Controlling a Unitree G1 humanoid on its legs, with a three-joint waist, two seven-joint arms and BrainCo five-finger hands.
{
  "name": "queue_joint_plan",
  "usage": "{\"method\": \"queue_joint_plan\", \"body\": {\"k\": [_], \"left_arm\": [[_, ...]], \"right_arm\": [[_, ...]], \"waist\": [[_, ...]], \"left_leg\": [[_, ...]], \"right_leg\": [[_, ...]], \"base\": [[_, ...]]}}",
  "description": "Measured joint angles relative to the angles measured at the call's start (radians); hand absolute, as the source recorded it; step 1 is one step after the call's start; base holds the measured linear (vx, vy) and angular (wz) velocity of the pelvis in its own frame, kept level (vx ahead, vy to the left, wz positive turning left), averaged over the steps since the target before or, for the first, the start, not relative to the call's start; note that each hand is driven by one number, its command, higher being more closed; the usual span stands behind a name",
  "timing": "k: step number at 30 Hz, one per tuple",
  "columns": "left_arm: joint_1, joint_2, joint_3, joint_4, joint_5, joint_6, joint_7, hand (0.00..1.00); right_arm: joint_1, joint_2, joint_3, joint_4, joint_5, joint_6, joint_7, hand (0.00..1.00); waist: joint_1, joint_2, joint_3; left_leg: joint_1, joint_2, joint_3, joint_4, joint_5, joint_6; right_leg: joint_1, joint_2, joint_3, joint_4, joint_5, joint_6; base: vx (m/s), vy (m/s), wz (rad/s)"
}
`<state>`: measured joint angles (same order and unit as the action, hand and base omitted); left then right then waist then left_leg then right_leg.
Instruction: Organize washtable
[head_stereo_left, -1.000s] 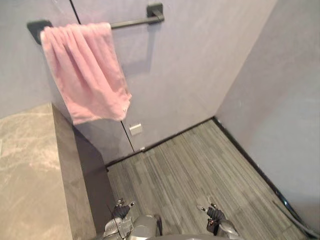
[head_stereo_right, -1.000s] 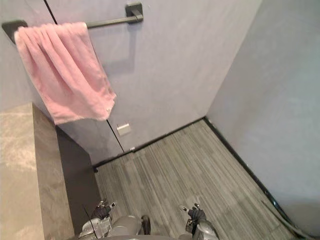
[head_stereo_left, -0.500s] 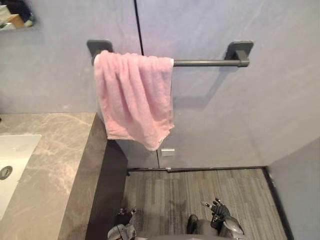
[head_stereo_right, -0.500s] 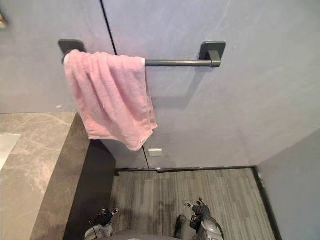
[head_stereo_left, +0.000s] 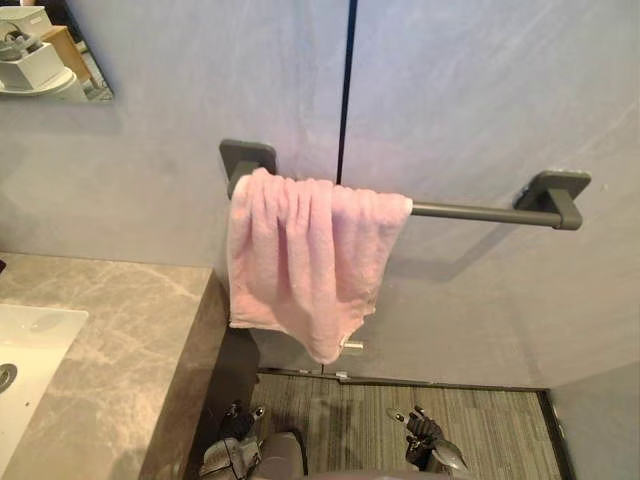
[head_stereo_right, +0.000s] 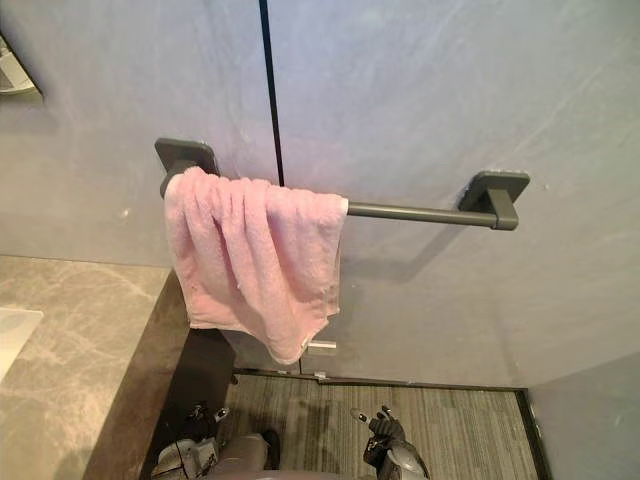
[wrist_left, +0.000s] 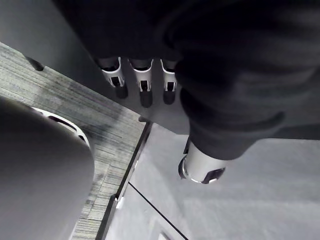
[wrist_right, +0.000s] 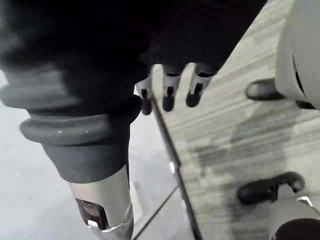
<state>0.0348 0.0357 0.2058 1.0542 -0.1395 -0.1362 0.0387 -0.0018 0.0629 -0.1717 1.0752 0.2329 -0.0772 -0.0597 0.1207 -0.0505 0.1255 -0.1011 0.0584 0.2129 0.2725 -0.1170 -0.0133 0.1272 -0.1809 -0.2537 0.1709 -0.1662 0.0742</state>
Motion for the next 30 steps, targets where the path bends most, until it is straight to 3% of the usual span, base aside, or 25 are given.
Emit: {"method": "queue_joint_plan", "body": {"k": [7, 13, 15, 20, 28, 30], "left_arm": [[0.005, -0.002, 0.000, 0.022, 0.003, 0.000, 0.006, 0.00], [0.017, -0.007, 0.001, 0.024, -0.008, -0.007, 0.018, 0.00], [0.019, -0.008, -0.002, 0.013, -0.021, -0.012, 0.032, 0.00], [0.046, -0.015, -0.059, -0.063, -0.028, -0.027, 0.060, 0.00], [0.255, -0.034, -0.193, -0.752, -0.054, -0.039, 0.092, 0.00], [0.267, -0.036, -0.199, -0.832, -0.060, -0.044, 0.088, 0.00]], "right_arm": [[0.021, -0.009, -0.028, 0.011, -0.008, 0.000, -0.002, 0.00], [0.037, -0.036, -0.041, 0.011, -0.009, -0.003, -0.005, 0.00], [0.033, -0.046, -0.046, 0.011, -0.009, -0.004, -0.006, 0.00], [0.041, -0.066, -0.045, 0.009, -0.008, -0.008, -0.015, 0.00], [0.072, -0.067, 0.022, -0.052, -0.008, -0.023, -0.034, 0.00], [0.074, -0.065, 0.037, -0.061, -0.008, -0.024, -0.034, 0.00]], "waist": [[-0.004, 0.004, -0.014], [-0.024, 0.009, -0.015], [-0.026, 0.011, -0.013], [-0.026, 0.035, -0.012], [-0.021, 0.032, -0.012], [-0.021, 0.032, -0.012]], "left_leg": [[0.077, -0.037, -0.016, -0.162, 0.091, 0.003], [0.153, -0.054, -0.072, -0.359, 0.223, 0.000], [0.148, -0.061, -0.083, -0.375, 0.231, -0.004], [0.143, -0.075, -0.133, -0.375, 0.234, -0.001], [0.115, -0.086, -0.156, -0.375, 0.234, -0.001], [0.115, -0.086, -0.155, -0.375, 0.234, -0.001]], "right_leg": [[0.030, -0.001, 0.006, -0.053, 0.047, 0.007], [0.050, 0.008, -0.040, -0.071, 0.049, 0.005], [0.049, 0.000, -0.044, -0.073, 0.026, 0.028], [0.054, 0.003, -0.047, -0.068, 0.010, 0.042], [0.040, 0.004, -0.038, -0.068, 0.009, 0.042], [0.040, 0.004, -0.036, -0.068, 0.009, 0.042]], "base": [[0.01, 0.003, 0.05], [-0.12, -0.027, 0.22], [-0.19, -0.005, 0.18], [-0.13, 0.039, 0.21], [-0.03, 0.019, 0.11], [0.02, -0.008, -0.01]]}}
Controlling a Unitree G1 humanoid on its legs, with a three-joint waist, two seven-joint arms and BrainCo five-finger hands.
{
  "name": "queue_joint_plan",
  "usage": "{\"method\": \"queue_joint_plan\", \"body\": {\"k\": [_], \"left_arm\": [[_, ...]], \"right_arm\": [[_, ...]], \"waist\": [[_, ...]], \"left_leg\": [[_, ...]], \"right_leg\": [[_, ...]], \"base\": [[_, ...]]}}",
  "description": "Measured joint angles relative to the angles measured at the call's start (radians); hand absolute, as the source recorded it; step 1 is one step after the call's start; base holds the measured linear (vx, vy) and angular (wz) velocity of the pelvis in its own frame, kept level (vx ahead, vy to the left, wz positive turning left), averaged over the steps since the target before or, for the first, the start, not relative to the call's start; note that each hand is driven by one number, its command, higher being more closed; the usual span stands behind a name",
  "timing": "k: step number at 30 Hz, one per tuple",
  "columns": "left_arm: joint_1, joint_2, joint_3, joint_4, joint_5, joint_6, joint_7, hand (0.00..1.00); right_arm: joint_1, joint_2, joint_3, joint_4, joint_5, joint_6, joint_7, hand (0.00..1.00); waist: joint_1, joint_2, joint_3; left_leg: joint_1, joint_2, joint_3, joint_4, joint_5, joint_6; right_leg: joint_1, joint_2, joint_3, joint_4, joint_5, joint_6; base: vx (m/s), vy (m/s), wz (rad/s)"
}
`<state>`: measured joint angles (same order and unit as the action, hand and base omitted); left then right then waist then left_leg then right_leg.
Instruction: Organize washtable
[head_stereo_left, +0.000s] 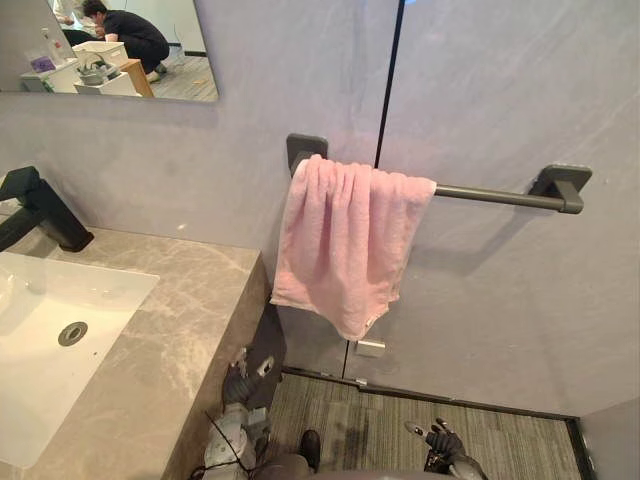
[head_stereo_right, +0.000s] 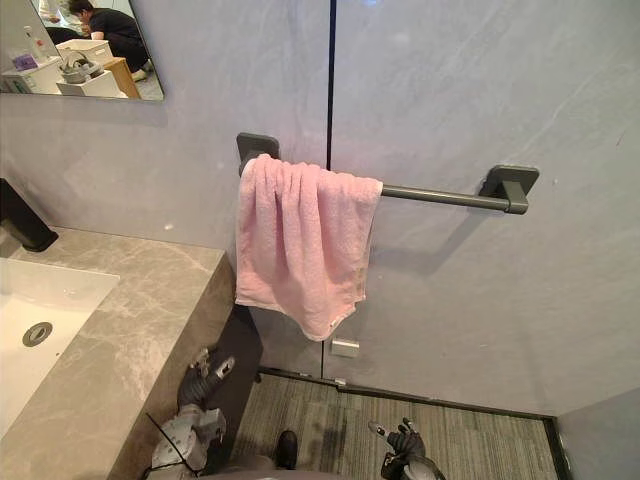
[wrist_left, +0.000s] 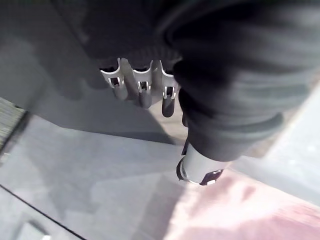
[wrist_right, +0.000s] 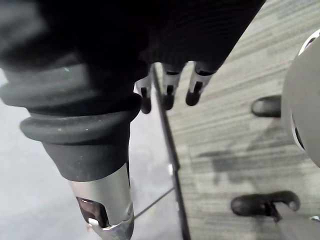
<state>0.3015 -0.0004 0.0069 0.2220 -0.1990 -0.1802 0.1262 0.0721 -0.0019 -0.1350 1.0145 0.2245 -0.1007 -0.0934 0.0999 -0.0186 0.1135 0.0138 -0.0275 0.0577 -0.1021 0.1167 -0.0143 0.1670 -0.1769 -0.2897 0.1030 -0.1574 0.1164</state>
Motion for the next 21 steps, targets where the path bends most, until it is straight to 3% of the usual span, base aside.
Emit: {"method": "queue_joint_plan", "body": {"k": [3, 5, 10, 15, 21], "left_arm": [[0.006, -0.006, 0.001, -0.121, -0.007, -0.012, -0.003, 0.00], [0.005, -0.007, 0.005, -0.214, -0.009, -0.034, -0.002, 0.00], [-0.018, -0.004, 0.045, -0.312, -0.004, -0.071, 0.030, 0.00], [-0.064, 0.022, 0.043, -0.312, -0.003, -0.073, 0.036, 0.00], [-0.137, 0.084, 0.044, -0.250, -0.002, -0.072, 0.052, 0.00]], "right_arm": [[0.007, 0.006, 0.021, -0.018, 0.000, -0.001, 0.001, 0.00], [0.015, 0.004, 0.035, -0.019, -0.003, -0.001, 0.001, 0.00], [0.027, 0.003, 0.036, -0.019, -0.011, -0.001, 0.002, 0.00], [0.026, -0.006, 0.035, -0.025, -0.032, -0.001, 0.009, 0.00], [0.034, -0.020, 0.034, -0.027, -0.039, 0.002, 0.010, 0.00]], "waist": [[0.004, -0.001, -0.001], [0.024, -0.003, -0.006], [0.022, -0.020, -0.018], [0.021, -0.019, -0.019], [0.017, 0.002, -0.035]], "left_leg": [[0.002, 0.004, 0.003, 0.002, 0.000, 0.000], [0.001, 0.012, 0.020, 0.007, 0.001, -0.001], [-0.018, 0.020, 0.018, 0.055, 0.006, 0.002], [-0.005, 0.030, 0.013, 0.046, 0.005, 0.001], [0.026, 0.032, 0.017, 0.007, 0.013, -0.006]], "right_leg": [[0.000, 0.002, 0.001, 0.000, 0.000, 0.000], [-0.011, 0.005, 0.013, 0.008, 0.002, -0.009], [0.004, 0.014, 0.013, -0.002, 0.002, -0.009], [0.012, 0.020, 0.015, -0.005, -0.003, -0.017], [0.019, 0.031, 0.027, -0.016, -0.008, -0.024]], "base": [[0.07, -0.033, -0.04], [0.09, -0.049, -0.17], [0.10, -0.062, -0.01], [0.03, -0.047, 0.00], [-0.04, -0.025, -0.07]]}}
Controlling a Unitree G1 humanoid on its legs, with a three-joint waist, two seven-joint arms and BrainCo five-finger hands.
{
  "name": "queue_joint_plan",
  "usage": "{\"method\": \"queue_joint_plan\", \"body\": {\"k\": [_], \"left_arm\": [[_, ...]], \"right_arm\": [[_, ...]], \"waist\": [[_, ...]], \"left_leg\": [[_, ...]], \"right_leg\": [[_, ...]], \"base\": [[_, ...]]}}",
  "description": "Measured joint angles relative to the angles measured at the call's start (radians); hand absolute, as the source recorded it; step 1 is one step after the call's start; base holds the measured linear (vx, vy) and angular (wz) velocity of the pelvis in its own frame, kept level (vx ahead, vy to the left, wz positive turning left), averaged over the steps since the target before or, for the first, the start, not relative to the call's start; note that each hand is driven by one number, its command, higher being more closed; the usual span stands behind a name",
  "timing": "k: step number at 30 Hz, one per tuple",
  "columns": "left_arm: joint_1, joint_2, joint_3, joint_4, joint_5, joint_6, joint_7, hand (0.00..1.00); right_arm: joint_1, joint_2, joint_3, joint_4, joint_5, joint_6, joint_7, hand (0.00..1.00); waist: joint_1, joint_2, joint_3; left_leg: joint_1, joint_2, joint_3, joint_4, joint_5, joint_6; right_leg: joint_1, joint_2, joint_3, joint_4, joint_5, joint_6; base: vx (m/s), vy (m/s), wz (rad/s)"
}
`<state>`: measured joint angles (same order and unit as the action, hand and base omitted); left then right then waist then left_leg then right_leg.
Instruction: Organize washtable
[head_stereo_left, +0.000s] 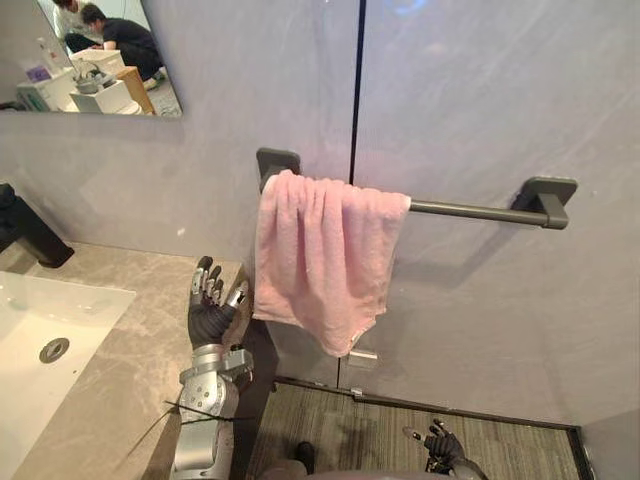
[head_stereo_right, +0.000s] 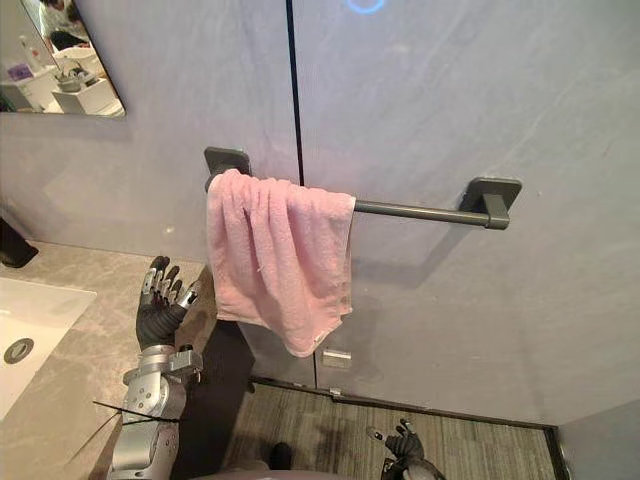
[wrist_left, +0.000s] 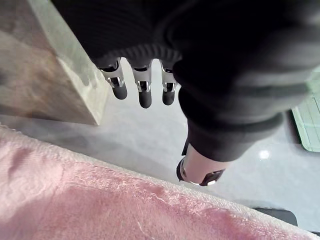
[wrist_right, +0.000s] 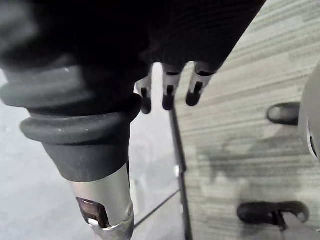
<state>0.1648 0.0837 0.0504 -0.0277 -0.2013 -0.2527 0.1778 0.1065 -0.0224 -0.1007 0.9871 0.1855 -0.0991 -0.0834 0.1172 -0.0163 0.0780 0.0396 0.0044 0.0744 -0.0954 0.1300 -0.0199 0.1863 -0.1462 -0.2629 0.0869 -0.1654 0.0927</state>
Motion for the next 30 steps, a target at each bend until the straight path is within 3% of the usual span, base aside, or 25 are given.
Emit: {"method": "queue_joint_plan", "body": {"k": [6, 20, 30], "left_arm": [[-0.037, 0.052, 0.000, 0.122, 0.002, 0.005, -0.001, 0.00], [-0.165, 0.203, 0.000, 0.318, 0.017, -0.009, -0.026, 0.00], [-0.184, 0.207, -0.014, 0.334, 0.012, -0.015, -0.034, 0.00]], "right_arm": [[-0.007, -0.008, -0.001, 0.003, -0.001, 0.000, 0.001, 0.00], [-0.066, -0.065, -0.007, 0.020, 0.000, 0.014, 0.043, 0.00], [-0.072, -0.075, 0.019, 0.018, 0.000, 0.014, 0.047, 0.00]], "waist": [[-0.023, -0.006, -0.002], [-0.047, -0.007, -0.002], [-0.049, -0.007, -0.003]], "left_leg": [[0.001, -0.002, 0.006, -0.007, 0.000, 0.000], [0.001, -0.003, 0.010, -0.008, -0.001, -0.001], [-0.009, -0.005, 0.009, -0.008, -0.010, -0.011]], "right_leg": [[0.000, 0.003, 0.020, -0.011, -0.001, -0.004], [0.001, 0.009, 0.047, -0.049, 0.022, -0.005], [-0.015, 0.008, 0.073, -0.048, 0.027, -0.009]], "base": [[-0.02, -0.010, -0.05], [-0.01, -0.015, -0.05], [-0.03, -0.001, -0.02]]}}
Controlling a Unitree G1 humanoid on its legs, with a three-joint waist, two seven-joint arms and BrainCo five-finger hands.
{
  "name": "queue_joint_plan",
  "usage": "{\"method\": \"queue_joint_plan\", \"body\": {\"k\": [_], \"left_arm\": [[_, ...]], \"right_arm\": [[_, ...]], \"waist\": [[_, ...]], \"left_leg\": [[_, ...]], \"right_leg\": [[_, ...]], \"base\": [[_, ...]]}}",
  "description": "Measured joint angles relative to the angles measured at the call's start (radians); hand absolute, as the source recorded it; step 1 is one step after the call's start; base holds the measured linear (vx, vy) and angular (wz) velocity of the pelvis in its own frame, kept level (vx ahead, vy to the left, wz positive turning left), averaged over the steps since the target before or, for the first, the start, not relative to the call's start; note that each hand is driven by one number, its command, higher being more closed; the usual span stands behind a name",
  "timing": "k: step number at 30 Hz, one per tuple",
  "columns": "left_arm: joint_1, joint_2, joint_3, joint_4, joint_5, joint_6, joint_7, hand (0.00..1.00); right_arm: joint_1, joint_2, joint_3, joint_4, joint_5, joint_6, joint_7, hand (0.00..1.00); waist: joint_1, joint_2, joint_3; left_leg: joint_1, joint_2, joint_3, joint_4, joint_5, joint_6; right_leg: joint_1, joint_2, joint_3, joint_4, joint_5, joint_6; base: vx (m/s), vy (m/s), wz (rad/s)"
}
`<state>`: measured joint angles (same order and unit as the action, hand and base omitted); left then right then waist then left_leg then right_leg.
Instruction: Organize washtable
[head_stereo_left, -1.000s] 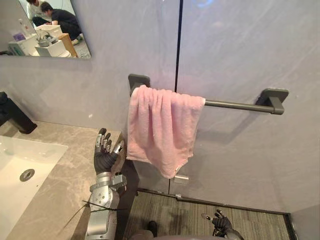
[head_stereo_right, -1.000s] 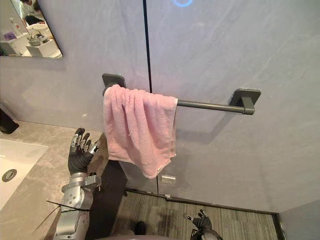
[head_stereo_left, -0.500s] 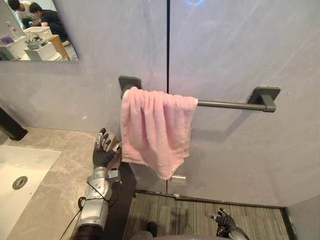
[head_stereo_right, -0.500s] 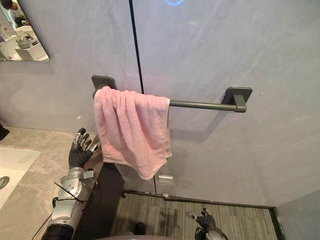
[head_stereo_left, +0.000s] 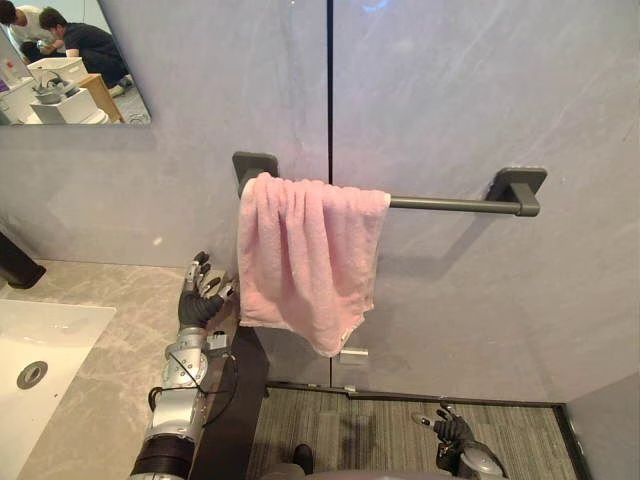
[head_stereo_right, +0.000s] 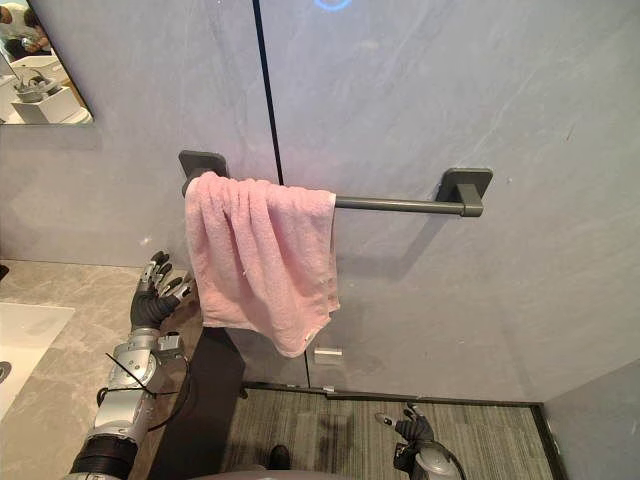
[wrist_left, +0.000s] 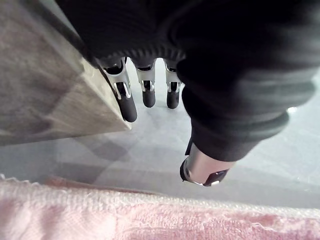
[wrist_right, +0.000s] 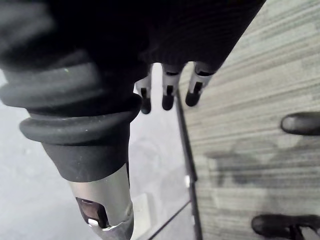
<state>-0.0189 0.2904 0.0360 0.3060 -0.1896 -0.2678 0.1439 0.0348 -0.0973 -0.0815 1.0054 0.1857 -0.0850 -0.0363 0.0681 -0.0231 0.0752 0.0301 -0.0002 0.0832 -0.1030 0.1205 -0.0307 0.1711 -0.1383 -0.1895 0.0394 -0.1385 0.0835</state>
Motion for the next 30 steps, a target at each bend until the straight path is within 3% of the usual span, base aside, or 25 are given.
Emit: {"method": "queue_joint_plan", "body": {"k": [13, 15, 17, 20, 30], "left_arm": [[0.027, 0.015, -0.104, -0.020, -0.013, 0.007, -0.062, 0.00], [0.036, 0.021, -0.160, -0.004, -0.012, 0.031, -0.090, 0.00], [0.041, 0.003, -0.234, 0.021, 0.011, 0.064, -0.123, 0.00], [0.032, -0.013, -0.240, 0.020, 0.046, 0.065, -0.125, 0.00], [0.029, -0.004, -0.235, 0.019, 0.111, 0.066, -0.118, 0.00]], "right_arm": [[-0.008, -0.019, 0.025, -0.004, -0.011, 0.000, 0.019, 0.00], [-0.011, -0.019, 0.026, -0.004, -0.012, 0.000, 0.019, 0.00], [-0.018, -0.018, 0.028, -0.004, -0.011, 0.000, 0.018, 0.00], [-0.017, -0.018, 0.031, -0.004, -0.012, 0.000, 0.018, 0.00], [-0.015, -0.018, 0.031, -0.004, -0.013, 0.000, 0.018, 0.00]], "waist": [[-0.003, 0.007, -0.019], [-0.016, 0.008, -0.019], [-0.051, 0.005, -0.020], [-0.076, 0.003, -0.022], [-0.080, 0.005, -0.021]], "left_leg": [[0.000, -0.009, -0.003, 0.006, 0.006, 0.007], [0.000, -0.010, -0.003, 0.006, 0.008, 0.009], [0.000, -0.011, -0.002, 0.005, 0.008, 0.009], [0.001, -0.008, 0.004, 0.005, 0.008, 0.009], [0.004, 0.000, -0.002, 0.005, 0.007, 0.008]], "right_leg": [[-0.001, -0.006, 0.004, -0.001, 0.009, 0.011], [-0.002, -0.006, 0.004, -0.002, 0.009, 0.011], [-0.003, -0.007, 0.007, -0.005, 0.011, 0.011], [-0.006, -0.004, 0.019, -0.009, 0.013, 0.009], [-0.004, 0.003, 0.032, -0.032, 0.033, 0.012]], "base": [[0.00, -0.001, 0.00], [0.00, 0.000, 0.00], [-0.01, -0.007, -0.04], [0.01, -0.013, -0.11], [0.01, -0.016, -0.07]]}}
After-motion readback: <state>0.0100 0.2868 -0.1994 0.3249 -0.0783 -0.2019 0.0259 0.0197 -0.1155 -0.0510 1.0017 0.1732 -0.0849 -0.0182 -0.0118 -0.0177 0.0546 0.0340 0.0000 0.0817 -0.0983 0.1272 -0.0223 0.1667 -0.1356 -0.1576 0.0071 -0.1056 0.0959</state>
